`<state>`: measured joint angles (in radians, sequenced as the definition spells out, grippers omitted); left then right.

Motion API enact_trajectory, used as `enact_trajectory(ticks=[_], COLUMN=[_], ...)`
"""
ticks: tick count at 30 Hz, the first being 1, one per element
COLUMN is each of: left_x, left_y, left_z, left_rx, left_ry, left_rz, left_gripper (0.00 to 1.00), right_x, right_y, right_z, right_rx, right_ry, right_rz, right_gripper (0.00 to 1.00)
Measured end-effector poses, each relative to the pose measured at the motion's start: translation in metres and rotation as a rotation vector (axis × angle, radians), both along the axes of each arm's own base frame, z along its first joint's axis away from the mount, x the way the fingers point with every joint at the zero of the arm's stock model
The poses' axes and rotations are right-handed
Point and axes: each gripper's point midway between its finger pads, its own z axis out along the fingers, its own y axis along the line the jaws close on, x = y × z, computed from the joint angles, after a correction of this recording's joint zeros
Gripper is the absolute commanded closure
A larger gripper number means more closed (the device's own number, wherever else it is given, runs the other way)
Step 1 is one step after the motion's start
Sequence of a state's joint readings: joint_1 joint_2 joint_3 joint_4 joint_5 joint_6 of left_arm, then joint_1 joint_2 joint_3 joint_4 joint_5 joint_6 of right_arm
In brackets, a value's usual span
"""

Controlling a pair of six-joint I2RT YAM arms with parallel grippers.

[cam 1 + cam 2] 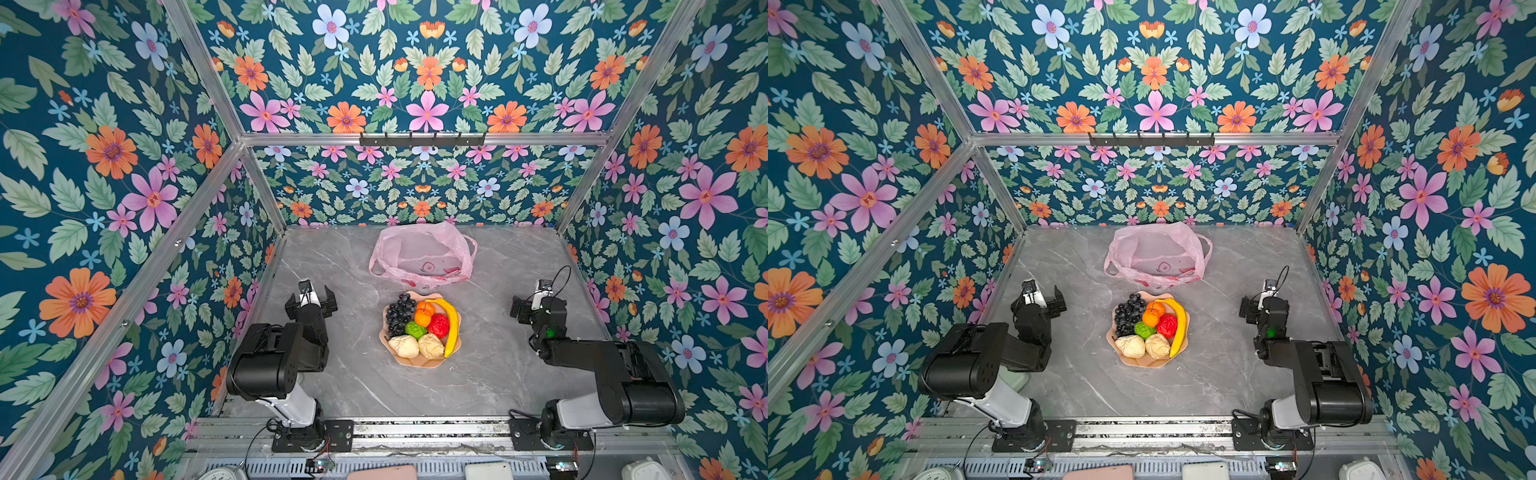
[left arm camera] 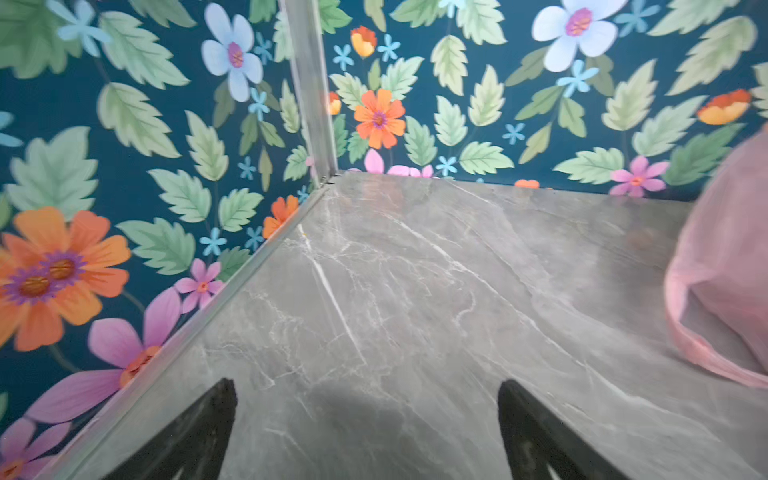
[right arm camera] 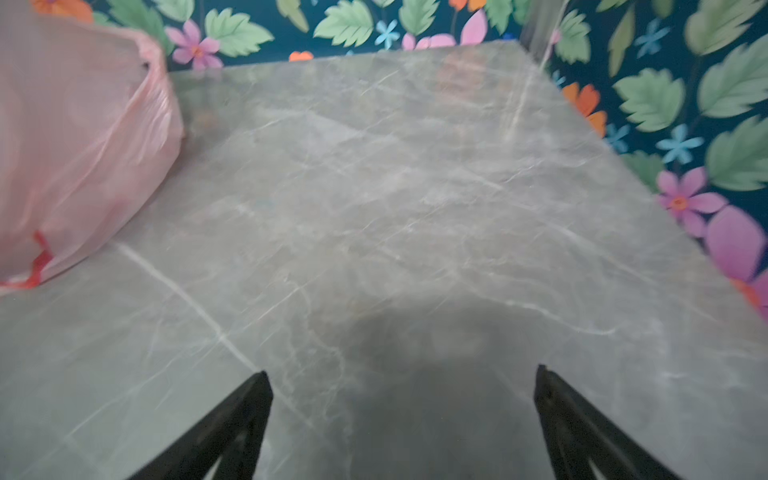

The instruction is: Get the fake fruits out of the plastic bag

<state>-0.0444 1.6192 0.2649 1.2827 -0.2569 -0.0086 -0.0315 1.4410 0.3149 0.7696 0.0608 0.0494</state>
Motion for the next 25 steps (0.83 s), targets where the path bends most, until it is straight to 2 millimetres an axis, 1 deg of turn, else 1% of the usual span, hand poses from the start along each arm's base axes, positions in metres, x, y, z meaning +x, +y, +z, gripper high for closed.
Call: enact_trajectory(ticks=[2,8,25], left_x=[0.0001,0.0007,0.0027], left_y=[0.0003,-0.0014,-0.0019], left_z=[0.0002,0.0,-0.0009], left_rx=[-0.01,-0.014,-0.018], left_ry=[-0.004,-0.004,0.002], left_rz=[0.0,-0.012,-0.014], left_gripper=[0.0,0.0,0.0], right_x=[0.0039,0.0069,0.0069], right_y=[0.0018,0.0066,0.0076], right_z=[0.007,0.0137,0.0139], right_rx=[0.008,0.027,0.029], right_ry=[-0.034,-0.064,-0.064], right_rz=[0.012,0.038,0.043], right_gripper=[0.01,0.01,0.01])
